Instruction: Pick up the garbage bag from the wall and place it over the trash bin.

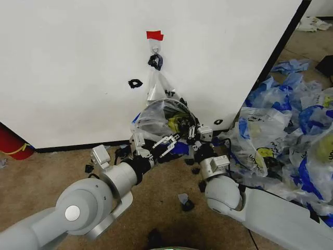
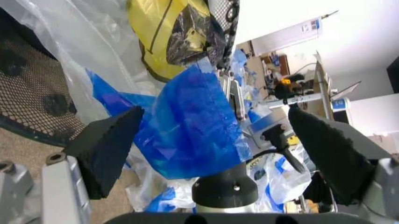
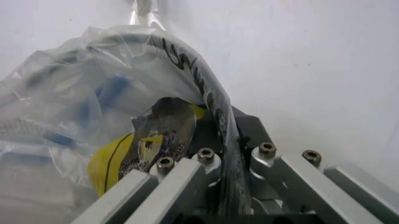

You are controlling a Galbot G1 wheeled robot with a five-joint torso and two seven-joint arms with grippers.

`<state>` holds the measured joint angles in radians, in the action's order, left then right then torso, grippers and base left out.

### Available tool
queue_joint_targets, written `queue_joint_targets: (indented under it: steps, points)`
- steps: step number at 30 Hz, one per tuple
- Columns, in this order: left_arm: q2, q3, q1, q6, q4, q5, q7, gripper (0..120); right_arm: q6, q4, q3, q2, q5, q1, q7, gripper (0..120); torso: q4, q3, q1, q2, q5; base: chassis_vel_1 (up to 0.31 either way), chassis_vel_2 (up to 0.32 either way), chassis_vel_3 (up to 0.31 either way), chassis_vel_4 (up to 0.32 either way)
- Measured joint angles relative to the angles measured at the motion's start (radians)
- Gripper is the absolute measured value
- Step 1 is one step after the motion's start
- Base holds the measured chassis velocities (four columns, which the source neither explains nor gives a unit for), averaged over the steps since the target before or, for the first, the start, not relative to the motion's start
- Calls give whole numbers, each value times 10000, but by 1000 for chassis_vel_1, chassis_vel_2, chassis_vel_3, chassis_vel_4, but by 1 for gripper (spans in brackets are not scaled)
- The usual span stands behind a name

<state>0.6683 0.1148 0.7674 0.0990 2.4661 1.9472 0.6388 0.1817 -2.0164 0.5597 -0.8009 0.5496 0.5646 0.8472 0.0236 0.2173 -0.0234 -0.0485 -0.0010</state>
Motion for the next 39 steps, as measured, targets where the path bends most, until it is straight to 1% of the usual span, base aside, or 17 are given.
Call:
queue_joint_targets:
  steps: [3,6,7,8,11,13,14,20,21,22,25,27,35,39]
  points:
    - [47,59,49,-37,-38,-70,9,88,0,1,-1,0,-10,25,5,0,0,0,0,0,0,0,0,0,0]
    - [54,115,107,-58,-66,-130,10,74,0,-6,-38,42,-22,69,7,0,0,0,0,0,0,0,0,0,0]
    - [54,115,107,-58,-66,-130,10,74,0,-6,-38,42,-22,69,7,0,0,0,0,0,0,0,0,0,0]
    - [56,124,118,-62,-70,-141,11,71,0,-16,-54,59,-26,82,8,0,0,0,0,0,0,0,0,0,0]
    - [76,143,132,-75,-98,-155,11,57,0,-46,-109,101,-41,127,13,0,0,0,0,0,0,0,0,0,0]
    - [89,158,140,-87,-135,-193,11,51,1,-66,-150,116,-49,159,16,0,0,0,0,0,0,0,0,0,0]
    - [89,158,140,-87,-135,-193,11,51,1,-66,-150,116,-49,159,16,0,0,0,0,0,0,0,0,0,0]
    - [149,193,183,-100,-232,-320,9,24,7,-78,-264,141,-80,275,18,0,0,0,0,0,0,0,0,0,0]
    - [147,201,186,-102,-234,-332,8,20,10,-78,-271,144,-82,279,18,0,0,0,0,0,1,0,0,0,0]
    - [147,201,186,-102,-234,-332,8,20,10,-78,-271,144,-82,279,18,0,0,0,0,0,1,0,0,0,0]
    - [112,218,235,-106,-232,-356,6,7,18,-75,-333,139,-84,279,28,0,0,0,0,0,0,0,0,0,0]
    - [85,228,302,-108,-210,-389,5,0,21,-74,-412,122,-70,271,53,0,0,0,0,0,0,0,0,0,0]
    - [104,261,482,-115,-142,-509,10,0,29,-99,-678,-3,178,217,167,0,4,0,0,0,-1,0,0,0,0]
    - [93,273,563,-115,-94,-588,17,0,29,-152,-879,-69,330,275,236,0,0,0,0,0,-1,0,0,0,0]
